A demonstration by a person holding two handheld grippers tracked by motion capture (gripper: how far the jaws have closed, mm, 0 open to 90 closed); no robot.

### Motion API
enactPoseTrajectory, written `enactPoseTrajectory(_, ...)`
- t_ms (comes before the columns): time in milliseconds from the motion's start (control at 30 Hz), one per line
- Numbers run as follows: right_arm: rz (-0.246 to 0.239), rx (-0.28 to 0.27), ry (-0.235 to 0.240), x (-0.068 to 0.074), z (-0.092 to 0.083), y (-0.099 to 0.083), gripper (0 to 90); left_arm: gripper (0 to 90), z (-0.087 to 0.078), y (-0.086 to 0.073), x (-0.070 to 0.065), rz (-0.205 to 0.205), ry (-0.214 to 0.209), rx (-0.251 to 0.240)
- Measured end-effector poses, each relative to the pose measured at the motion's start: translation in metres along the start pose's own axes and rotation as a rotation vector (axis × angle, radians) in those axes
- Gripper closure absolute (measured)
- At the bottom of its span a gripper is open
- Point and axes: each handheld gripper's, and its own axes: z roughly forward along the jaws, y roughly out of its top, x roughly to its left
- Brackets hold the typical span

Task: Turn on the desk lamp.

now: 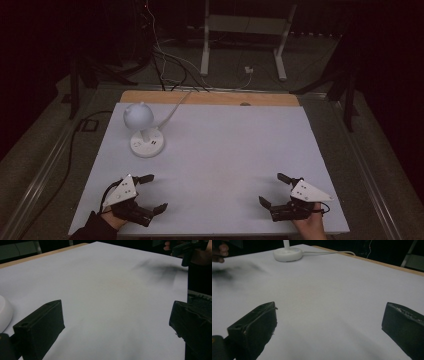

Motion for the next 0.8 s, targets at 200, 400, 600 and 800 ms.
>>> enactPoseTrajectory(200,-0.001,-0.004,-0.003,-0.0005,0.0003,0.0,0.0,0.3,-0.0004,0.0002,-0.0008,0.007,-0.005,0.009)
enactPoseTrajectory(400,-0.01,-0.008,-0.01,-0.001,-0.0004,0.0014,0.0,0.3,0.0008,0.0002,-0.0019,0.022,-0.017,0.027)
enactPoseTrajectory(600,-0.025,-0.01,-0.008,0.0016,0.0006,0.0025,0.0,0.2,0.001,0.0015,-0.0037,0.034,-0.035,0.034)
enactPoseTrajectory(800,-0.032,-0.024,-0.003,0.0042,0.0002,0.0047,0.0,0.2,-0.0009,0.006,-0.0063,0.031,-0.049,0.033)
